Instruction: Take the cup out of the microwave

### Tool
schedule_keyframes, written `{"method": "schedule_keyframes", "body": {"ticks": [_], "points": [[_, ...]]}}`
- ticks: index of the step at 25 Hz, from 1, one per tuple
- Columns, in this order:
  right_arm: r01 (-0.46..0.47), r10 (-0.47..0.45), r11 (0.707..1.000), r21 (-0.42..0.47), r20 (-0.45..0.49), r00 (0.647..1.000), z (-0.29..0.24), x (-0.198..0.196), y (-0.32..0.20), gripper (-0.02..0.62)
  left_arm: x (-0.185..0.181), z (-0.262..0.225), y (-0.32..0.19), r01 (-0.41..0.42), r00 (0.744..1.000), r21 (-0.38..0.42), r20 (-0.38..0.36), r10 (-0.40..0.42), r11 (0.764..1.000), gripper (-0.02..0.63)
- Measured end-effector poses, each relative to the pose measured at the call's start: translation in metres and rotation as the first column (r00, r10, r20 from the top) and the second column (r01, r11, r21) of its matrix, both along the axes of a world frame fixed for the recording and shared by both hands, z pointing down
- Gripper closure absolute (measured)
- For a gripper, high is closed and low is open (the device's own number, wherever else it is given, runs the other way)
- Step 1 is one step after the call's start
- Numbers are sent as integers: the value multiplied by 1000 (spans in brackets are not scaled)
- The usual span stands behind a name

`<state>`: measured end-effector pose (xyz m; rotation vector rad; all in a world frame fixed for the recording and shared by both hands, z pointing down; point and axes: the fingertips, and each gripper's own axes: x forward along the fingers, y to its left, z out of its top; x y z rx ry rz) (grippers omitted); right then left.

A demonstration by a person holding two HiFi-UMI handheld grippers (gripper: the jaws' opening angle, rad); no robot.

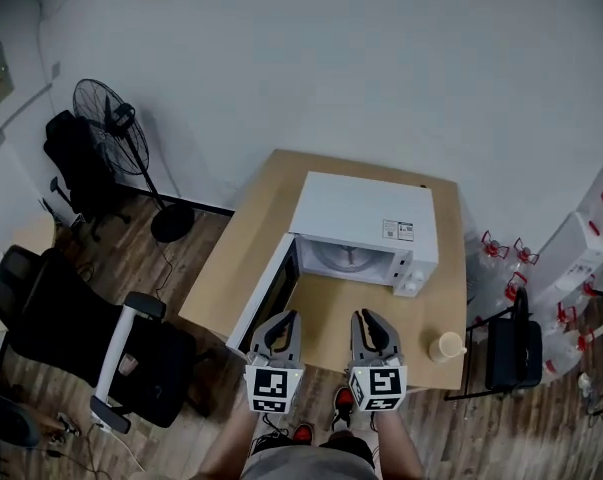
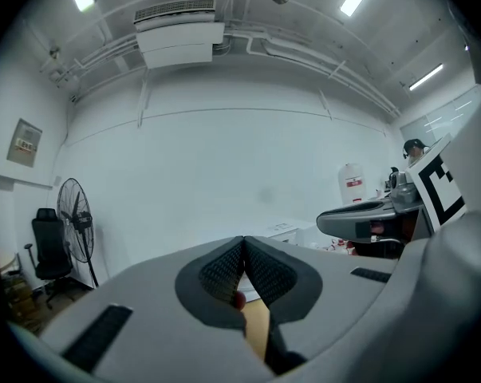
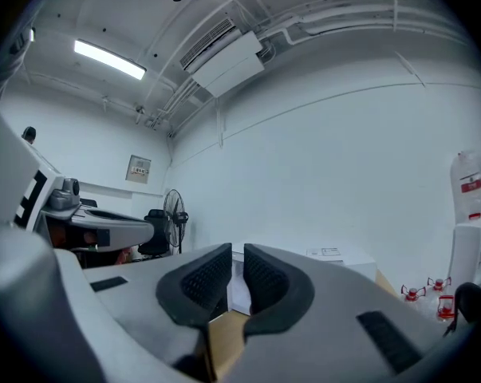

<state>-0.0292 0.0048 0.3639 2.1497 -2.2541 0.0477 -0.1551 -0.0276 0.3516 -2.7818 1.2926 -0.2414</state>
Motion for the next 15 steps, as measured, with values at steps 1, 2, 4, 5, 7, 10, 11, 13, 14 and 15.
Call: {"method": "schedule_keyframes", "body": {"ticks": [1,2,4,5,7,10,11,13,14,15], "points": [[11,-11,1000,-1,-1,1000,0,-5,-2,543,-5,1,0,11,1000,-2,0,-11,1000,583],[21,-21,1000,-3,-2,1000,1,-10,-4,547,-11,2,0,23,1000,-5,0,-23,1000,584],[38,-38,999,-8,-3,999,3,-21,-8,554,-23,4,-1,45,999,-10,1,-45,999,583],[45,-45,999,-10,-3,999,4,-26,-9,558,-29,5,-2,55,998,-12,2,-55,998,583],[58,-59,998,-11,-5,998,6,-36,-13,569,-39,7,-4,71,997,-11,8,-71,997,583],[80,-80,997,-19,-12,997,10,-46,-16,577,-52,9,-6,91,996,-14,12,-91,996,583],[87,-87,996,-21,-13,996,11,-48,-17,577,-55,10,-7,97,995,-15,12,-97,995,583],[96,-96,995,-21,-17,995,12,-52,-20,577,-61,11,-9,105,994,-15,17,-105,994,584],[98,-98,995,-22,-20,995,12,-53,-20,577,-64,12,-10,108,994,-15,20,-108,994,583],[100,-101,995,-24,-24,995,13,-54,-21,578,-66,13,-10,110,994,-16,23,-110,994,583]]}}
